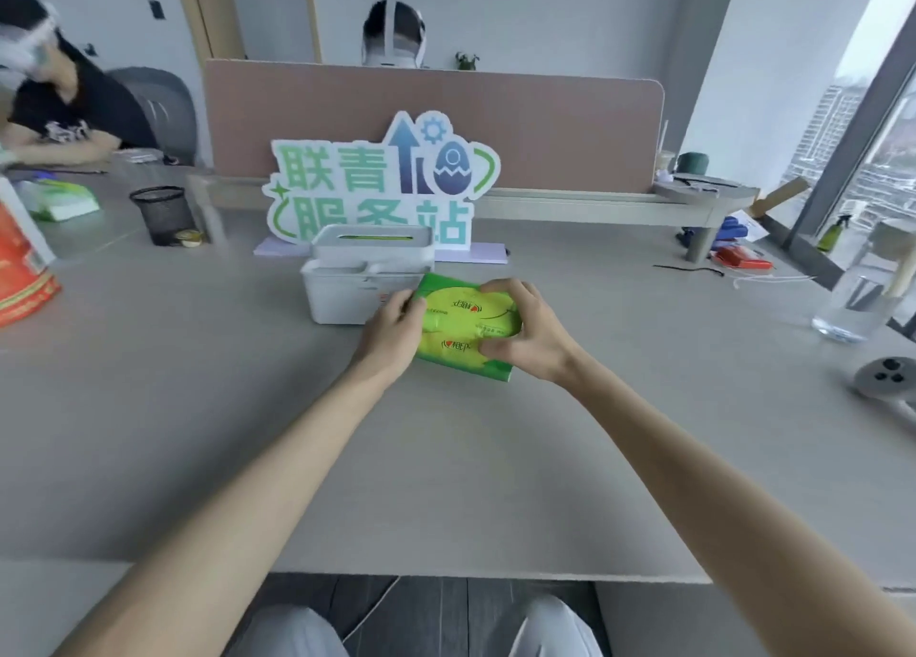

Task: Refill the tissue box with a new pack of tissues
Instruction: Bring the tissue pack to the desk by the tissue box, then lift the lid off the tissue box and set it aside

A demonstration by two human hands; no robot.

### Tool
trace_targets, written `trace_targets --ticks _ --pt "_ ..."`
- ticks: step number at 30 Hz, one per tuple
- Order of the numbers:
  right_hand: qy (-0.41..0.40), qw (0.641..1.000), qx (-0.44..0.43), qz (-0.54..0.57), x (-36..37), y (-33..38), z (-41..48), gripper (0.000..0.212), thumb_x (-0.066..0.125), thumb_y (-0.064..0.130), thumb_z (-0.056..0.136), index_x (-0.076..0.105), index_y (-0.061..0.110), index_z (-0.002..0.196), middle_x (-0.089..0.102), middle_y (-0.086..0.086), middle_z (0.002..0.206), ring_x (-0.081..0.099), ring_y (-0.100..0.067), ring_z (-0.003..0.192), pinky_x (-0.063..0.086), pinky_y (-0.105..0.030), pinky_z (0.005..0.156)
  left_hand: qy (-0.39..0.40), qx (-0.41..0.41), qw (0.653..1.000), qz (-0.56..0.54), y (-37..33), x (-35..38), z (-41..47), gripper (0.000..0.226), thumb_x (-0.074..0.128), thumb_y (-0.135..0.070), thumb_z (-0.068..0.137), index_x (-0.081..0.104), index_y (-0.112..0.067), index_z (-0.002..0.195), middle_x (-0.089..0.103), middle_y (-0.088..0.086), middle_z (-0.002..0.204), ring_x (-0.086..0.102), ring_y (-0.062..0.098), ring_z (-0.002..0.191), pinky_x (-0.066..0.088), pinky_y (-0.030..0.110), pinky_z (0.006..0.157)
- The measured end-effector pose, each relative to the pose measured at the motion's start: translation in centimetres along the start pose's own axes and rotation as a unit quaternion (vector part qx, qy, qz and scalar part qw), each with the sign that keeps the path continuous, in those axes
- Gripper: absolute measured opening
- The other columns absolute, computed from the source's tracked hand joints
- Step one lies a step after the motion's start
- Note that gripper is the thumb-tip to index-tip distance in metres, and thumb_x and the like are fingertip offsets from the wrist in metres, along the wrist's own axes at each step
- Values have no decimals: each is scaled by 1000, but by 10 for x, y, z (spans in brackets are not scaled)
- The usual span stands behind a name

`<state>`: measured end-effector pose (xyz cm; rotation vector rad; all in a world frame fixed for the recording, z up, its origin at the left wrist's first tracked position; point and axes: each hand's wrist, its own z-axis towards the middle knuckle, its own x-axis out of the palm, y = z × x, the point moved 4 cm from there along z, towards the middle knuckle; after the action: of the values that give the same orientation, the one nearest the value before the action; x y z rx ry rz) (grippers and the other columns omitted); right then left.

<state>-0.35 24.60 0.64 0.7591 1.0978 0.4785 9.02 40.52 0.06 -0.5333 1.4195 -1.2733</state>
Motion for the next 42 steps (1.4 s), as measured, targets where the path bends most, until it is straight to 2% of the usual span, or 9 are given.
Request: trace_targets --ticks 5,12,15,18,24,29,33,38,42 --pt "54 998 -11 -4 42 20 -2 67 66 27 58 52 28 124 45 -1 120 50 -19 104 40 -18 75 -18 -54 998 17 36 -36 -20 35 40 -32 95 55 -23 126 63 6 122 55 26 112 39 31 86" --pt "108 994 -23 -5 74 42 -8 76 65 27 64 46 28 137 45 4 138 47 -14 120 37 -23 96 -41 -54 997 25 57 -66 -29 39 43 -26 93 50 -18 131 55 8 136 50 26 124 38 33 104" --pt "136 991 -18 -5 77 35 -4 72 66 35 70 47 33 139 36 10 151 37 -10 133 31 -26 108 -61 -38 997 20 61 -74 -26 30 45 -24 93 57 -15 120 59 7 128 53 23 120 38 28 96" --pt "76 996 -11 34 68 34 7 54 59 51 79 57 35 131 46 11 148 40 -11 136 31 -37 116 -73 -46 996 33 60 -83 -17 26 43 -25 94 61 -15 111 64 4 120 56 22 114 36 24 83" --pt "-46 999 4 16 50 47 47 30 61 34 91 68 18 116 67 4 124 60 -12 115 48 -33 100 -96 -11 992 78 52 -112 36 26 43 -26 93 61 -16 109 66 6 116 59 25 110 42 31 88" --pt "-76 997 7 4 51 55 81 16 57 25 92 71 19 99 69 9 96 65 -11 89 48 -24 81 -125 70 983 113 46 -125 77 22 44 -24 91 62 -17 102 66 -1 111 59 21 102 42 29 79" --pt "-186 982 6 -10 57 52 108 13 54 24 88 66 21 84 66 6 85 57 -9 71 45 -28 70 -217 127 963 93 53 -126 93 15 47 -22 89 61 -18 91 64 -2 103 58 22 95 47 36 82" --pt "-132 980 94 -113 60 41 140 49 58 35 89 51 15 134 50 -10 132 46 -28 122 39 -36 89 -199 43 975 89 69 -127 122 34 51 -28 87 56 -17 118 55 2 121 52 21 117 39 31 91" --pt "-63 989 115 -74 57 35 156 47 59 25 88 54 9 131 59 -9 122 50 -20 97 50 -38 90 -86 -5 985 152 73 -131 145 22 54 -32 77 65 -19 92 54 -8 79 54 24 85 37 27 65"
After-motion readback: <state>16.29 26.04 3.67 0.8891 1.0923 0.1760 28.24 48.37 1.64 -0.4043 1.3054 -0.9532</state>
